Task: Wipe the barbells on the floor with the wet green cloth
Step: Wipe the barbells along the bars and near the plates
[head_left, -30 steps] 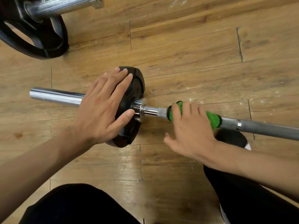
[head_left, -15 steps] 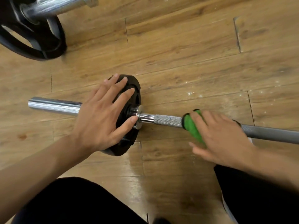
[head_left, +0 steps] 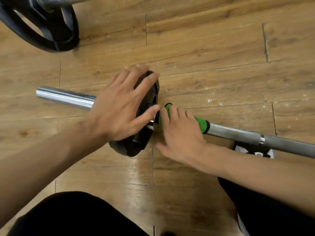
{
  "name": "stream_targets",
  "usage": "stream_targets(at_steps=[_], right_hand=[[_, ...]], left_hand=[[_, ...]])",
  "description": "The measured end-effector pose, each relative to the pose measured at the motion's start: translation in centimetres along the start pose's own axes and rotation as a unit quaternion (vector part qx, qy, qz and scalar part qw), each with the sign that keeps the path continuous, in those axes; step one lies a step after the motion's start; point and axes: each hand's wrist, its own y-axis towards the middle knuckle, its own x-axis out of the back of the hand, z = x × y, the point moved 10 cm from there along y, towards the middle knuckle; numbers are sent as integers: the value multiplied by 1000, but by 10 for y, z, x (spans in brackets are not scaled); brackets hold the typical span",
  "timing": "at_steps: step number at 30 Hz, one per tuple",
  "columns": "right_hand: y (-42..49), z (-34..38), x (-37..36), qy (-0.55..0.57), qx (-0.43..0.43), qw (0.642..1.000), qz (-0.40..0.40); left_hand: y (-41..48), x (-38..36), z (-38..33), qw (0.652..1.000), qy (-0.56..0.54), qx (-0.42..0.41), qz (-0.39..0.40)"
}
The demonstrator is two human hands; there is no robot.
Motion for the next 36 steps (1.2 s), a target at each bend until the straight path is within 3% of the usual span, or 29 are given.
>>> stream_targets(at_steps=[3, 9, 13, 18, 21, 25, 29, 34, 36], right_hand=[[-16, -40, 5, 0, 3, 1000, -24], [-109, -142, 0, -61, -101, 992, -41], [-85, -133, -2, -70, -142, 987, -28], [3, -71, 9, -67, -108, 991, -41], [47, -51, 22, -65, -103, 991, -48], [41, -83, 29, -56, -67, 993, -80], [-22, -155, 27, -50, -124, 985, -107], [-23, -170, 21, -70, -203, 974, -66], [5, -151, 23, -67, -193, 978, -42]], left_hand=[[-6, 6, 9, 999, 4, 9, -35], [-29, -7, 9, 996, 8, 39, -76], [-1, -1, 14, 994, -13, 40, -98], [37, 7, 31, 993, -18, 59, -100], [62, 19, 42, 986, -26, 86, -142], [80, 16, 38, 990, -14, 73, -123], [56, 0, 23, 993, 19, 26, -114], [56, 1, 24, 986, -25, 25, -165], [67, 3, 26, 986, -38, 27, -163]])
